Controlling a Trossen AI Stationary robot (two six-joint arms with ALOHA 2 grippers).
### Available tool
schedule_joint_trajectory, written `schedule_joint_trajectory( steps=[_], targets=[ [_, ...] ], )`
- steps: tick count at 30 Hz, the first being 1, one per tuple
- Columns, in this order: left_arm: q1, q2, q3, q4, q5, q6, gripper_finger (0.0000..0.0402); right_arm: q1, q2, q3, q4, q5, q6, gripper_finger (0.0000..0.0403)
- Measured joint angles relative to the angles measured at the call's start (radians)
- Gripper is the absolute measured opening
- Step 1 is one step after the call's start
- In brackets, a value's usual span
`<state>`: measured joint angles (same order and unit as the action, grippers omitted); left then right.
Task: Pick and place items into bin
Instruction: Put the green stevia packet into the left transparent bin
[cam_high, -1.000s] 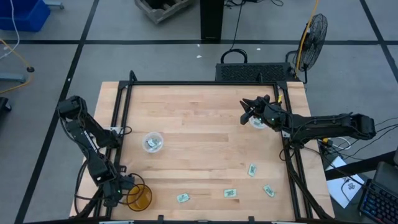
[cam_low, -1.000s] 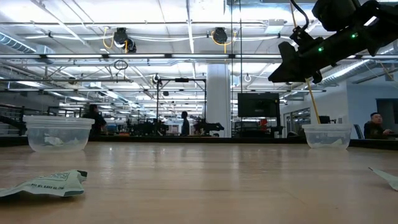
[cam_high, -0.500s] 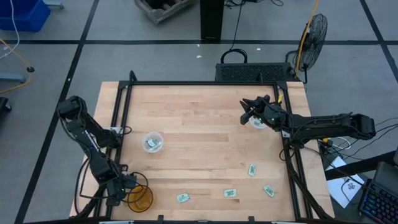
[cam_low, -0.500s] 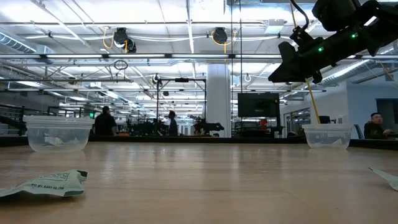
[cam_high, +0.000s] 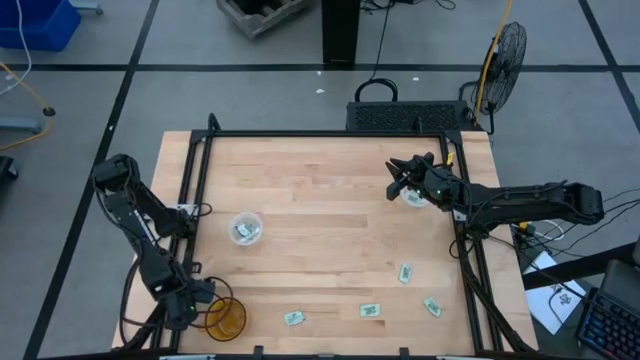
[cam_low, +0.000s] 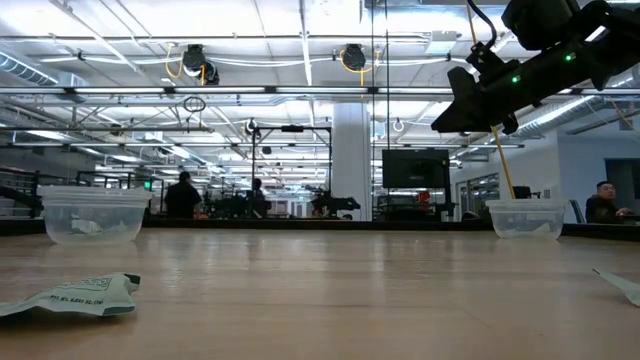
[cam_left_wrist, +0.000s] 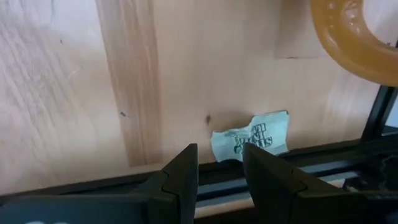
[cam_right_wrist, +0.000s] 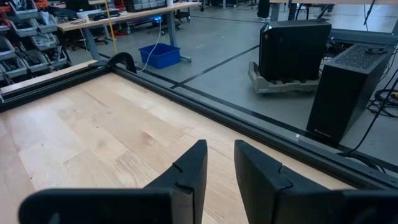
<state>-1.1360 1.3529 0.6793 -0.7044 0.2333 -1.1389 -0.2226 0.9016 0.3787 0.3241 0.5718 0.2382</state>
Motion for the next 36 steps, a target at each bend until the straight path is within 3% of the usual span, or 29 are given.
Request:
schedule_joint_trajectory(
  steps=[10,20,29,32,36],
  targets=[
    [-0.012,0.0,-0.049,0.158,0.003,-0.052,0.0131,0.0,0.0,0.0,0.0,0.0,0.0,0.0073],
    [-0.012,0.0,-0.111,0.209,0.0,-0.127,0.0131,0.0,0.0,0.0,0.0,0.0,0.0,0.0073],
    [-0.012,-0.002,-0.125,0.232,0.002,-0.066,0.0131,0.0,0.0,0.0,0.0,0.0,0.0,0.0073],
    [-0.012,-0.002,-0.125,0.226,0.004,-0.027,0.0118,0.0,0.0,0.0,0.0,0.0,0.0,0.0073],
    [-0.012,-0.002,-0.126,0.215,0.003,-0.014,0.0071,0.0,0.0,0.0,0.0,0.0,0.0,0.0073]
  ],
)
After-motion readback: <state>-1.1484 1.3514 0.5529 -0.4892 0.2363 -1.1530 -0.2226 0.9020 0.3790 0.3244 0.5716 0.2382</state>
